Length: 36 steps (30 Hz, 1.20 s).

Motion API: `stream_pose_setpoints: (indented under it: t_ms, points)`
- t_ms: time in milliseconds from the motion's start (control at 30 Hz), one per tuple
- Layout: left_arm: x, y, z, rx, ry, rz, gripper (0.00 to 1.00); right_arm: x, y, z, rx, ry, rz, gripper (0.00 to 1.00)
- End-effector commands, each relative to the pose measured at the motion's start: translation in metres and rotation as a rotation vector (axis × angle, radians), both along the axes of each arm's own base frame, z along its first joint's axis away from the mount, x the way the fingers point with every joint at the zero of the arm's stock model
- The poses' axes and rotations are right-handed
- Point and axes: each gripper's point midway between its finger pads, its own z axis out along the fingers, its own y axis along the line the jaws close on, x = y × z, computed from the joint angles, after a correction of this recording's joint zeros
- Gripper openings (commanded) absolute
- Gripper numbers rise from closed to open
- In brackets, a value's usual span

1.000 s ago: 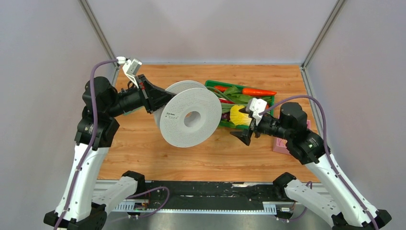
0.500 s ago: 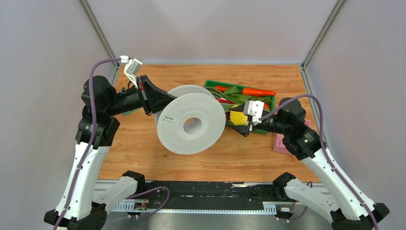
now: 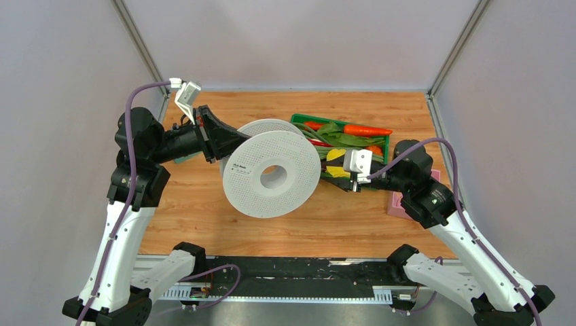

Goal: Wrap the cables

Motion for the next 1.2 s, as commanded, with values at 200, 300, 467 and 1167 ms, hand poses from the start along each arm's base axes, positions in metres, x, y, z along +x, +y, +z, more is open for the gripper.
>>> stream_pose_setpoints:
  t_ms: [200, 300, 467, 1167]
  points:
    - [0.005, 0.004, 0.020, -0.083, -0.005, 0.063, 0.00, 0.005, 0.001, 0.027, 0.072, -0.045, -0.032, 0.00]
    - [0.017, 0.008, 0.022, -0.135, 0.049, 0.134, 0.00, 0.006, 0.002, 0.038, 0.129, -0.012, -0.060, 0.00]
    - [0.046, 0.028, 0.035, -0.272, 0.142, 0.351, 0.00, 0.006, 0.008, 0.050, 0.217, 0.081, -0.097, 0.00]
    - [0.110, 0.095, 0.000, -0.544, 0.620, 0.910, 0.02, 0.022, 0.129, 0.117, 0.458, 0.019, -0.243, 0.00]
